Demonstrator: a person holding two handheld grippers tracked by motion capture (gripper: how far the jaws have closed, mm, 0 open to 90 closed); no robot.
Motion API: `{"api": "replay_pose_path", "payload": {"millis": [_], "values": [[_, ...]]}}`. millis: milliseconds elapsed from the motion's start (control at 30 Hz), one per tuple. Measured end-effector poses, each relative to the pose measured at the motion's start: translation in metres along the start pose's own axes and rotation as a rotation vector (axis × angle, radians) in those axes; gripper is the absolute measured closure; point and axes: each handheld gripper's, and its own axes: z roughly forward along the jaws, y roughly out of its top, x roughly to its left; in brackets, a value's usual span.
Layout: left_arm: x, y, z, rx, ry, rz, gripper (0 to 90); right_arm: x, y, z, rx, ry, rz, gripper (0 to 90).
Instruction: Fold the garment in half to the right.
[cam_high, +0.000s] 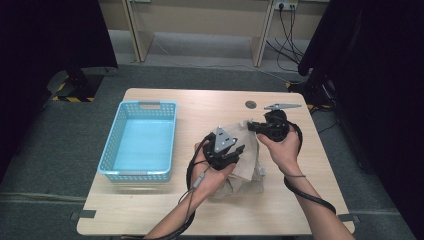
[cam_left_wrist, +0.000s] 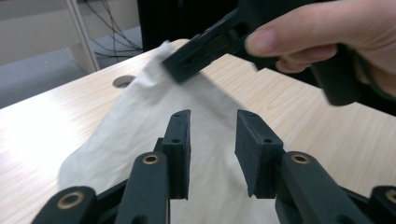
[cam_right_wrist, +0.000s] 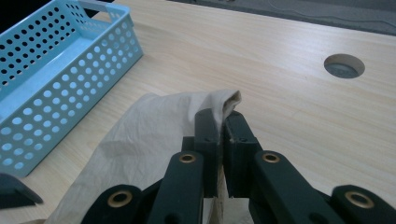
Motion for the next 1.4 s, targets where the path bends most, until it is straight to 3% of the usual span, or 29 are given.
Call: {"api": "replay_pose_path", "payload": {"millis": [167, 367, 867, 1400], "values": [[0.011, -0.015, -0.001, 0.043, 0.007, -0.023, 65.4, -0.008, -0.005, 0.005, 0.004, -0.006, 0.022, 85.7], [0.015, -0.031, 0.001, 0.101, -0.017, -0.026, 64.9, -0.017, -0.012, 0.014, 0.027, -0.024, 0.046, 85.7], [0.000, -0.045, 0.003, 0.148, -0.081, 0.013, 63.9, -0.026, -0.035, 0.038, 0.100, -0.087, 0.046, 85.5], [-0.017, -0.062, 0.005, 0.217, -0.133, 0.042, 63.4, -0.031, -0.049, 0.055, 0.153, -0.086, 0.071, 84.4]]}}
